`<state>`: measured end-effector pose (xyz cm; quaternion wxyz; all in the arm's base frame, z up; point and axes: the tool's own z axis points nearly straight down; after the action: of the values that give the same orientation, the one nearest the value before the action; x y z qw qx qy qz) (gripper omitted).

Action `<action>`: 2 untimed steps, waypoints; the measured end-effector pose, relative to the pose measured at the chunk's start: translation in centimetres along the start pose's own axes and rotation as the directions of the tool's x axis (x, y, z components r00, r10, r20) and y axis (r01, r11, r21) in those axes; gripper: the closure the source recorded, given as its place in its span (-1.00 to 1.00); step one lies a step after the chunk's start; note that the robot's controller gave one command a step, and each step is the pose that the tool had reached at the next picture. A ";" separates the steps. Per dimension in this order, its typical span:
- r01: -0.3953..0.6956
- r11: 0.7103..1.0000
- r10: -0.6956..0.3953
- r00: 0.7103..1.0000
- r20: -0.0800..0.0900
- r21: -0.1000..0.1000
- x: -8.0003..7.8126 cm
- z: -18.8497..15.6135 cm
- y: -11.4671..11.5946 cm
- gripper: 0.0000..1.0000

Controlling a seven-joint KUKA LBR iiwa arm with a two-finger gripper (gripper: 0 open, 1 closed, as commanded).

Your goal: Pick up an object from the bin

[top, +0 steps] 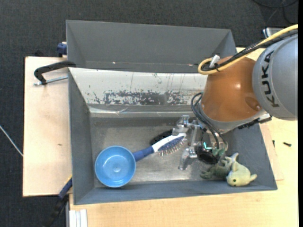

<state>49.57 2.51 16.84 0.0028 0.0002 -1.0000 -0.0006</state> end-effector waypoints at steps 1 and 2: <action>0.374 0.927 -0.374 0.927 0.013 0.004 -5.1 9.5 1.3 -1.00; 0.418 0.909 -0.418 0.908 0.013 0.005 -4.6 6.6 1.3 -1.00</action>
Offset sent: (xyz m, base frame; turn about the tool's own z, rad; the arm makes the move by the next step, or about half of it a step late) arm 0.0479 0.0117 -0.0984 -0.3844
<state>54.17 3.81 10.24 -0.0042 0.2141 -0.9768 -0.0002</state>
